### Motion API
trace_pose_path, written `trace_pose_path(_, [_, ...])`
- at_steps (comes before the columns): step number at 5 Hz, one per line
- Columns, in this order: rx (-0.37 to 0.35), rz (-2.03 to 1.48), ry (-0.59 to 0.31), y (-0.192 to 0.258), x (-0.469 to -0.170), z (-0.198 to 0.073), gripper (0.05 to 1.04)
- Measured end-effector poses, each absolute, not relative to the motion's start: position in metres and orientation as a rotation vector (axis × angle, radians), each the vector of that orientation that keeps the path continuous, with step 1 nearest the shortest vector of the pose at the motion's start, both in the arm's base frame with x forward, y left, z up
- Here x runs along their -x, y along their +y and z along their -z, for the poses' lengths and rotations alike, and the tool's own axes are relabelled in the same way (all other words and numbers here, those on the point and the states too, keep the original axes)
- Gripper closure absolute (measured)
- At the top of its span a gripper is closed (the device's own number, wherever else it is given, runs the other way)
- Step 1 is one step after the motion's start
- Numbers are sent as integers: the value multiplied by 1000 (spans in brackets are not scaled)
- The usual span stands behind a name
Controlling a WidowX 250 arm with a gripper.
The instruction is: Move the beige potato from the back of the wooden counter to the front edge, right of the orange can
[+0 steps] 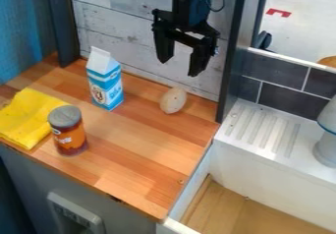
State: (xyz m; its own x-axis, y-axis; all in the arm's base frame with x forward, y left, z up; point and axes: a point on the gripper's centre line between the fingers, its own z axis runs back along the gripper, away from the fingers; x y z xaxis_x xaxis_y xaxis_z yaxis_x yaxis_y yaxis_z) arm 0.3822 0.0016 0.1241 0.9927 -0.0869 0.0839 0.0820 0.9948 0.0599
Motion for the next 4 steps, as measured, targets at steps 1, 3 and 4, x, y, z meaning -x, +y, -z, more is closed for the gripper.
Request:
trace_pose_path(1, [-53, 96, -45, 2, -380, -109, 83])
trace_pose_path(3, [-78, 181, -59, 30, -383, -98, 83])
trace_pose_path(4, [-93, 166, -17, 34, -384, -76, 83])
